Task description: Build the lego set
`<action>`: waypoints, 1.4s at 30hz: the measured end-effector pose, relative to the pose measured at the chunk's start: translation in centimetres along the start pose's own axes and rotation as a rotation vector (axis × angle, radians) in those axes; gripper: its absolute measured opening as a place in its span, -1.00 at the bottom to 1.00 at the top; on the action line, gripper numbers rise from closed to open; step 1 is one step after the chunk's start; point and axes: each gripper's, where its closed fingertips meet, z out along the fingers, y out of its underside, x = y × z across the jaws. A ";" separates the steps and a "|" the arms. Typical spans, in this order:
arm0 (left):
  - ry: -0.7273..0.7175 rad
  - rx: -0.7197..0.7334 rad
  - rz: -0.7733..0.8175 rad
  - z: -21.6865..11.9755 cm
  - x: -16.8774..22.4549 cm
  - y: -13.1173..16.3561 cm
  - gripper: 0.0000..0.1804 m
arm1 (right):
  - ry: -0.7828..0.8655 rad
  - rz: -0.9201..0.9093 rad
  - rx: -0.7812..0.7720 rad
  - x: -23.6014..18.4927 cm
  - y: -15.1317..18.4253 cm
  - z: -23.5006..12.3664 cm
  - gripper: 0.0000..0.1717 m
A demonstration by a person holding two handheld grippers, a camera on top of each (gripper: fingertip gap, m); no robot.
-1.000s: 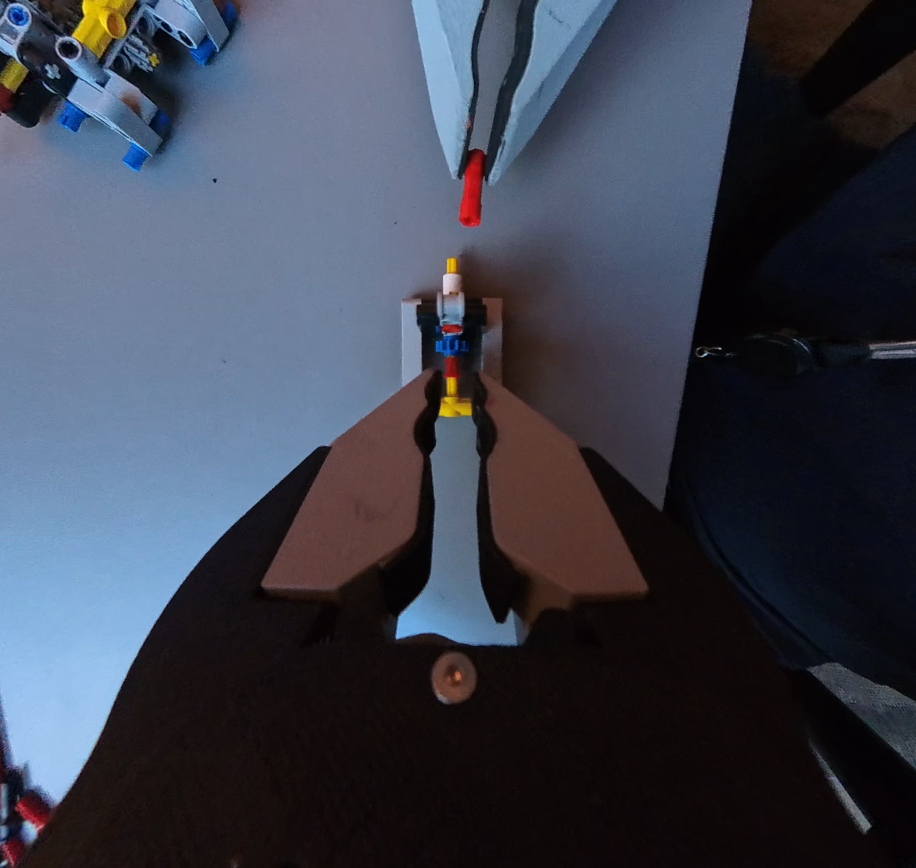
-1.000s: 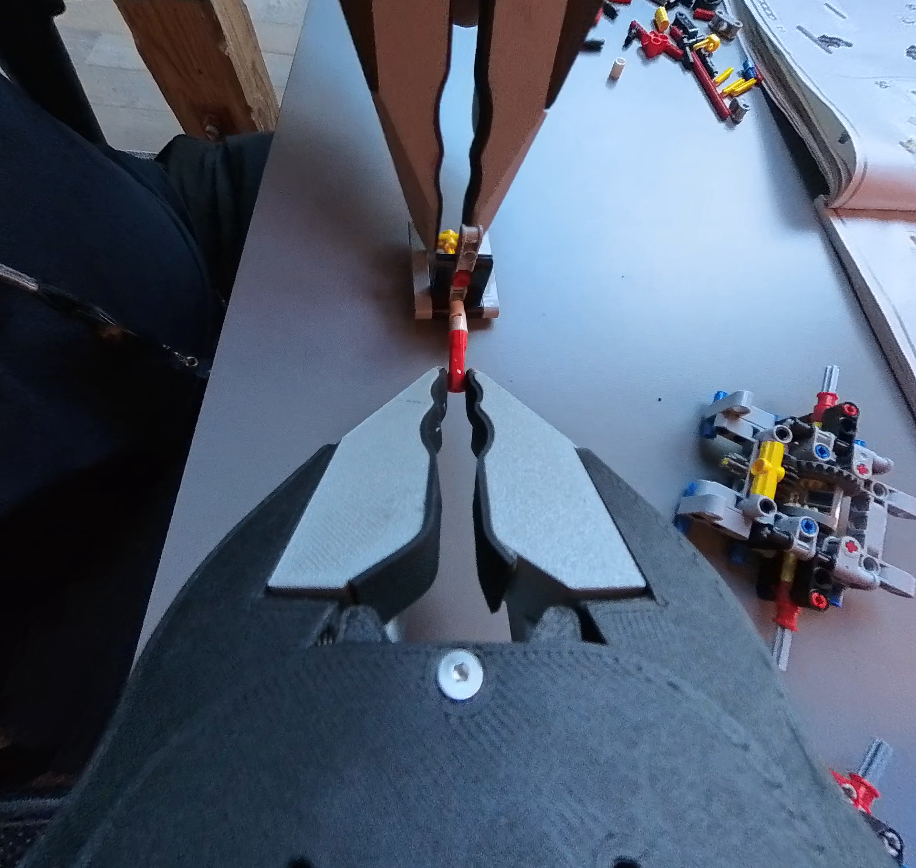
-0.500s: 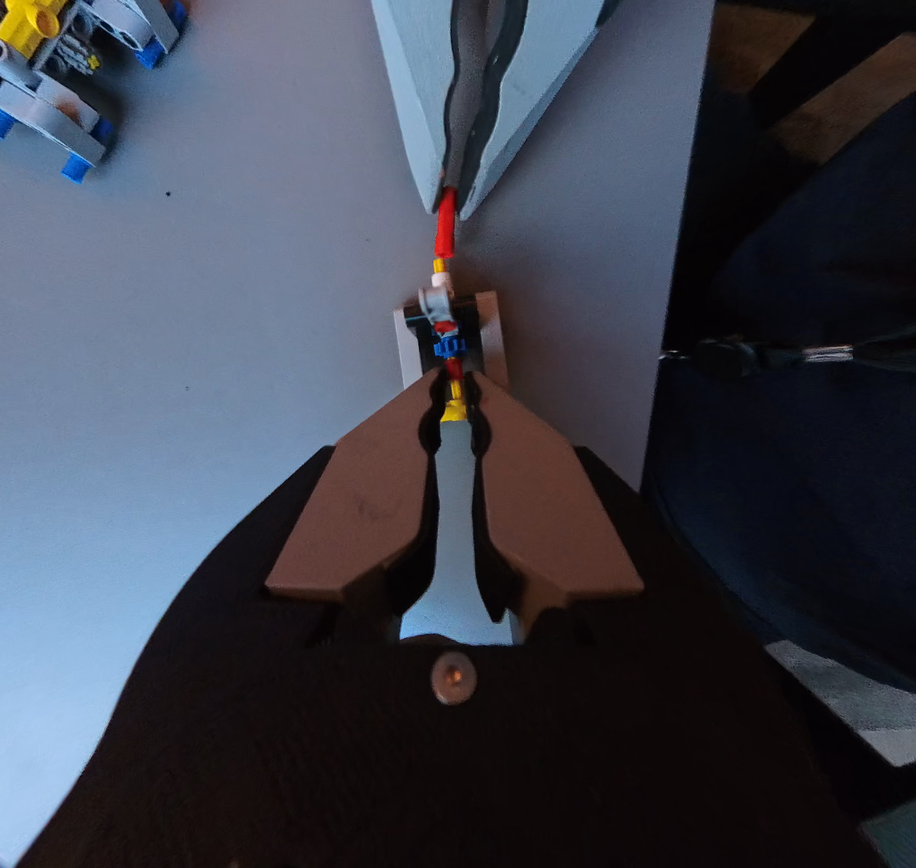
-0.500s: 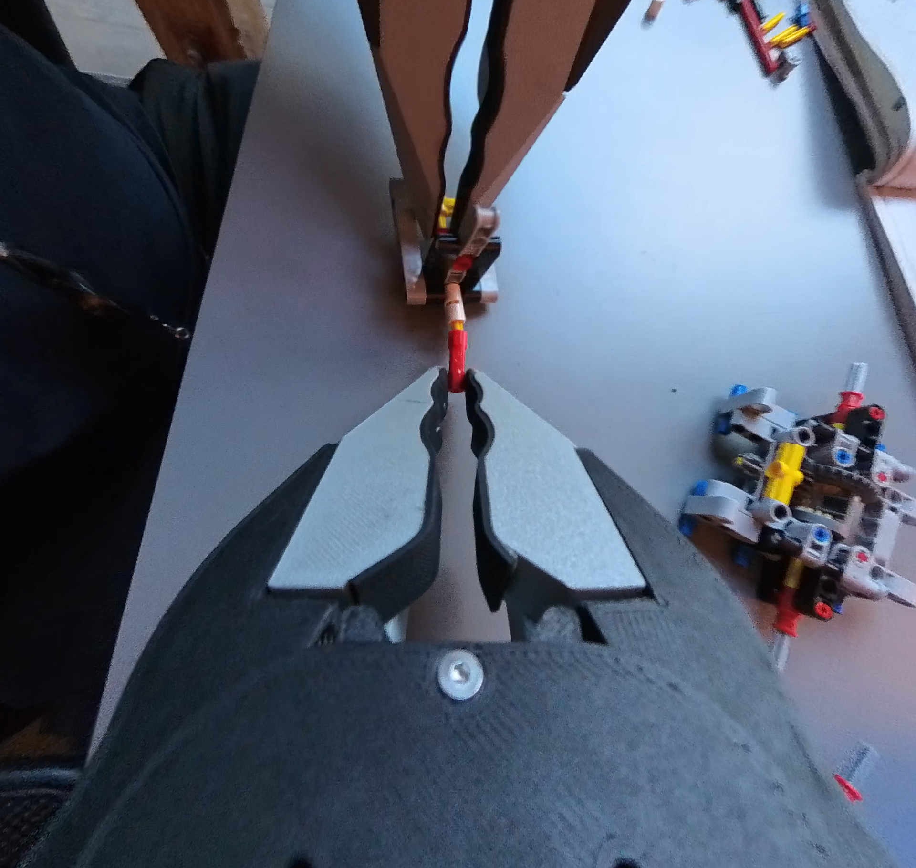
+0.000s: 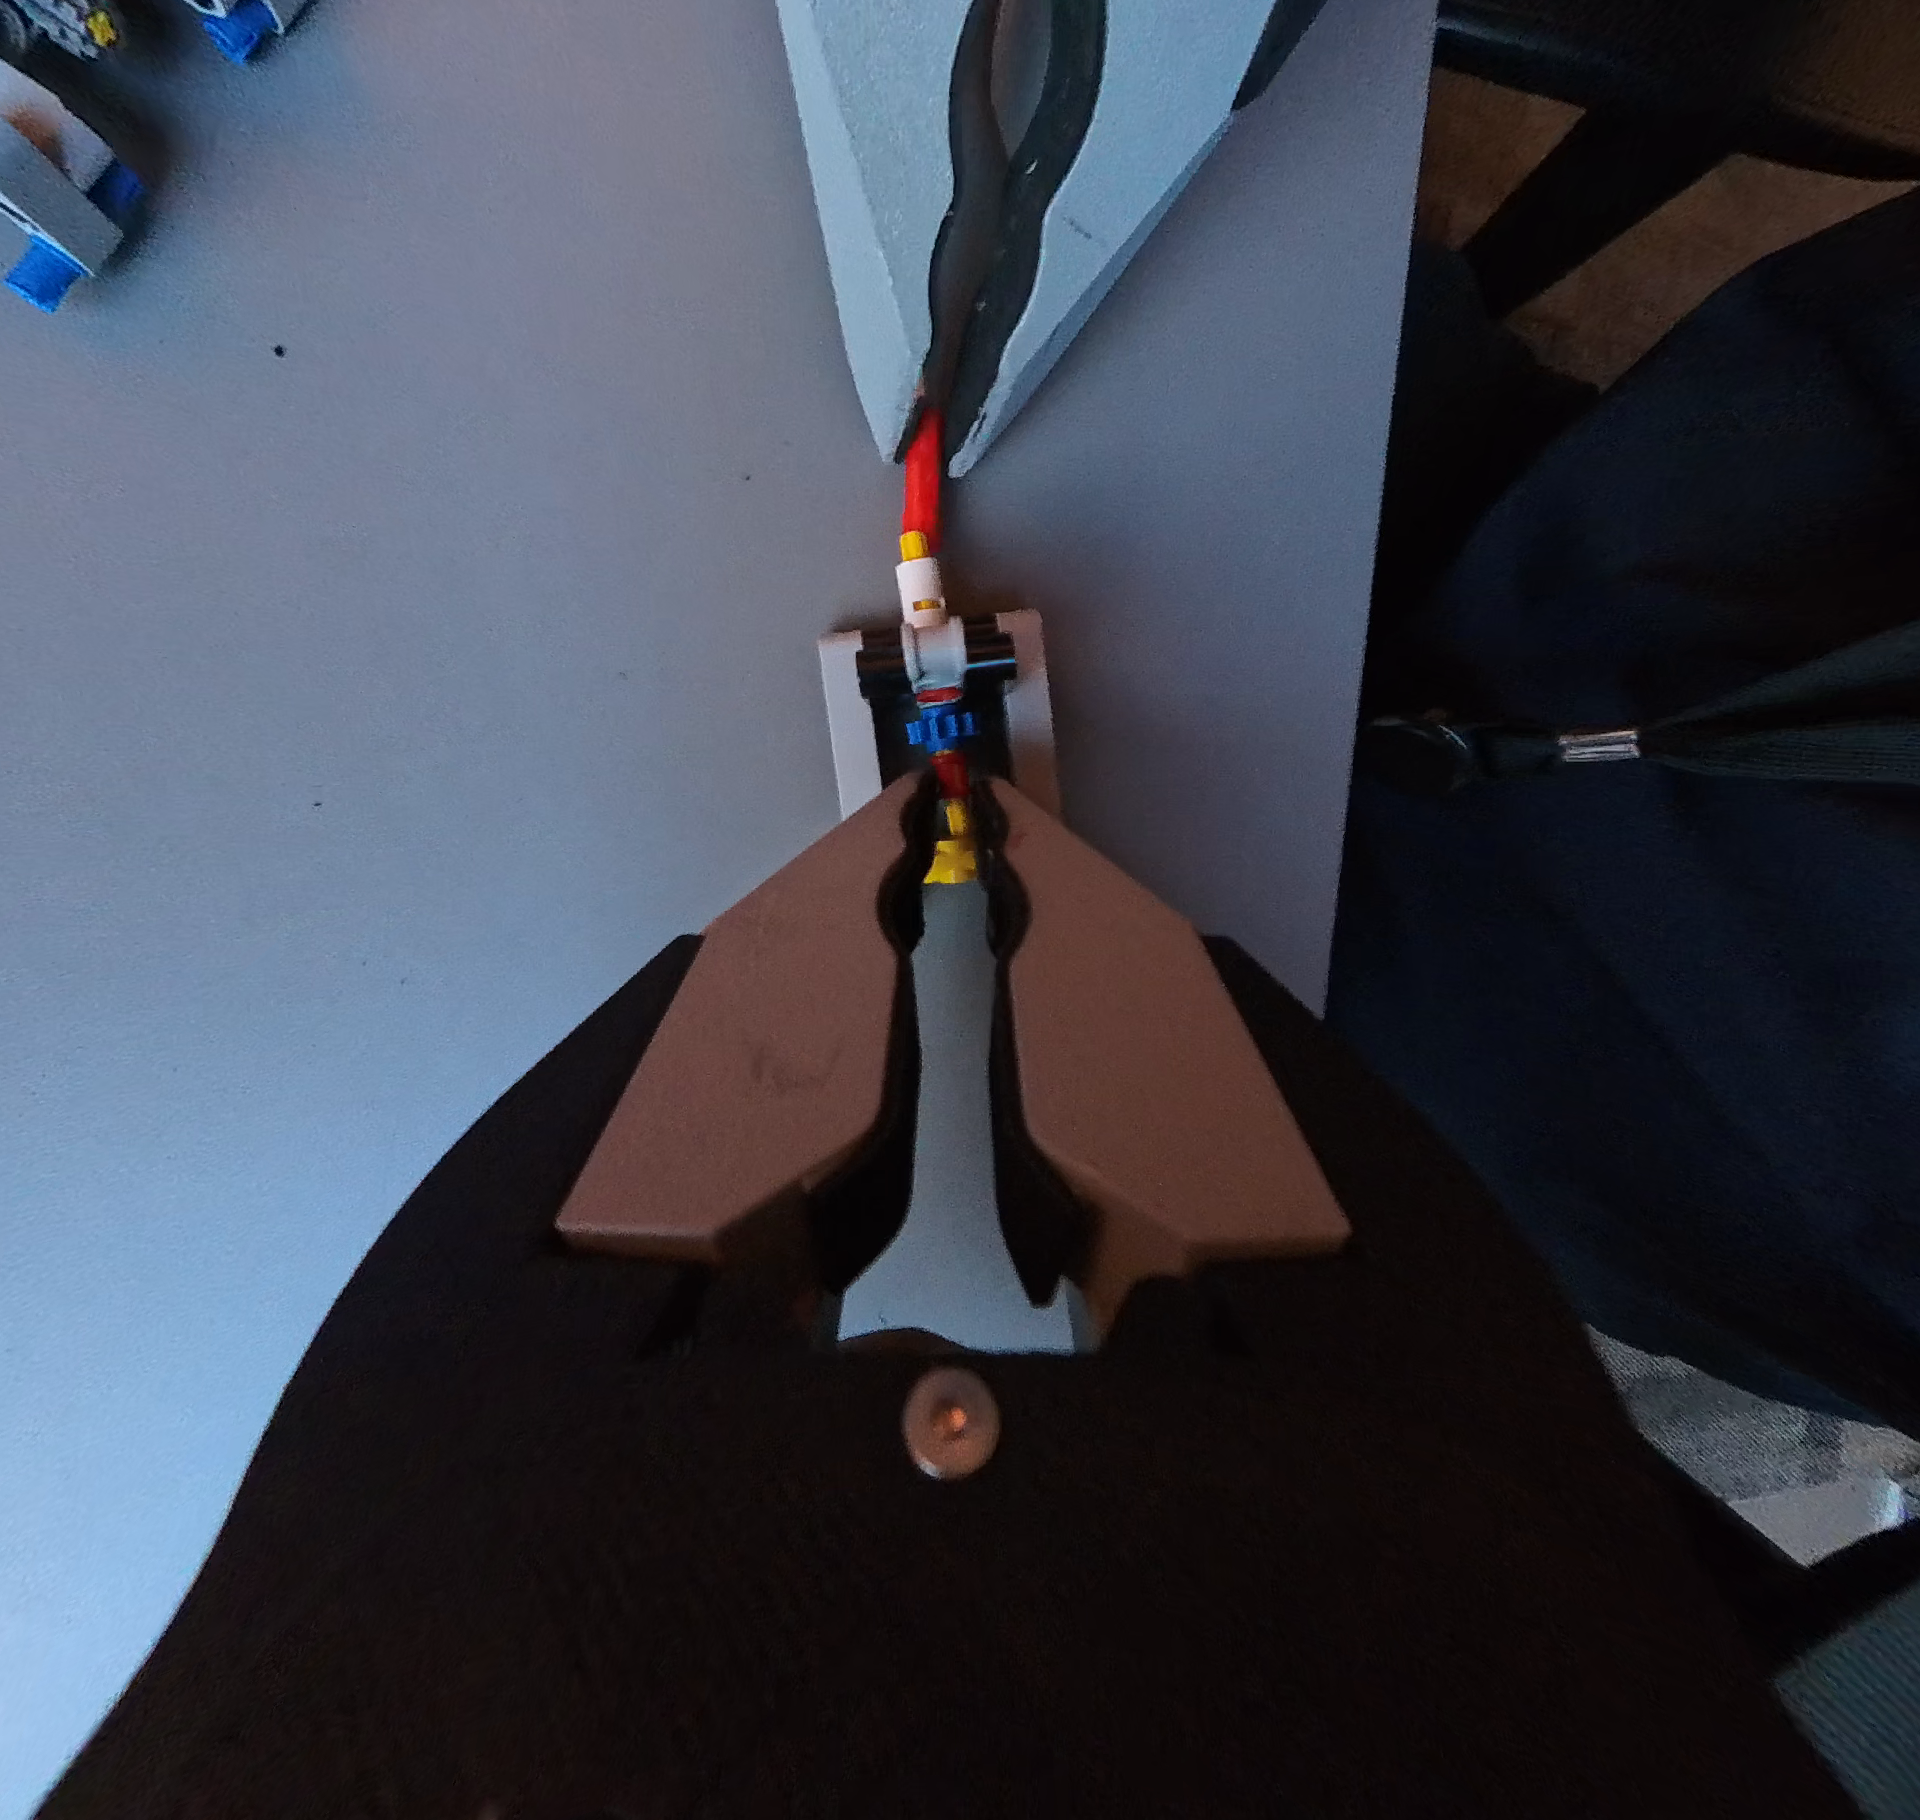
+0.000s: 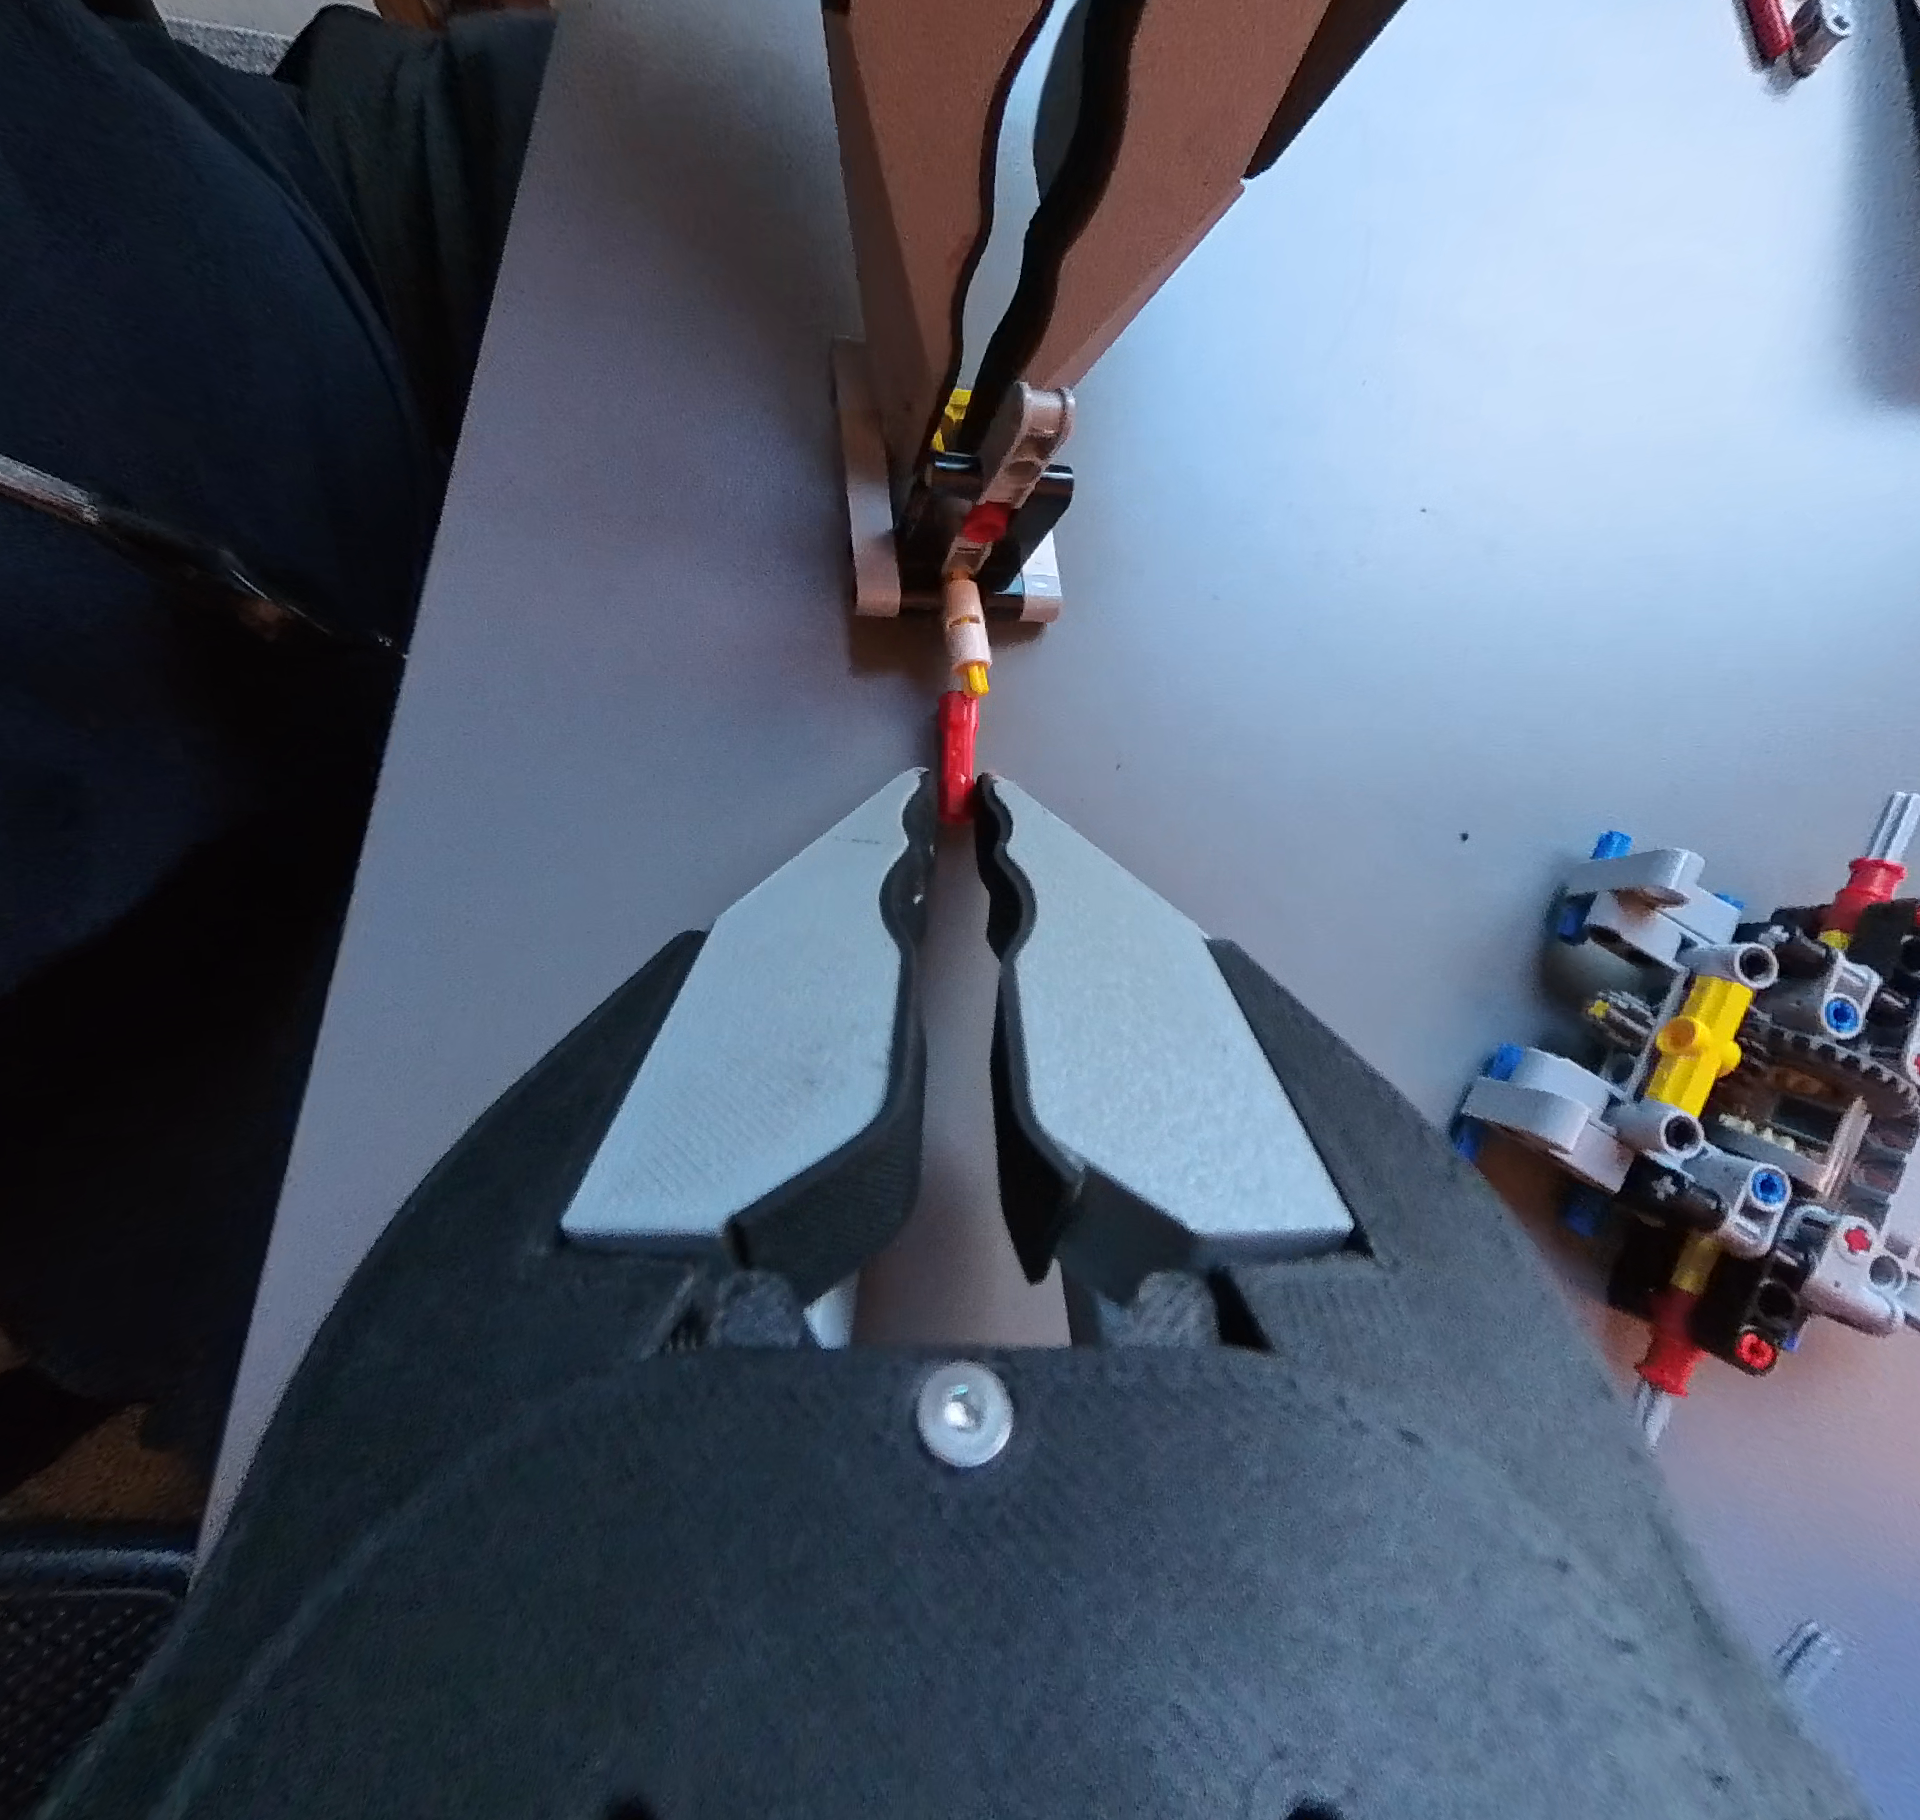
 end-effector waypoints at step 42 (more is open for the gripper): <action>0.051 0.076 -0.043 0.2 0.5 0.0 -0.96 | -0.014 0.008 -0.003 -0.2 0.0 0.0 -0.96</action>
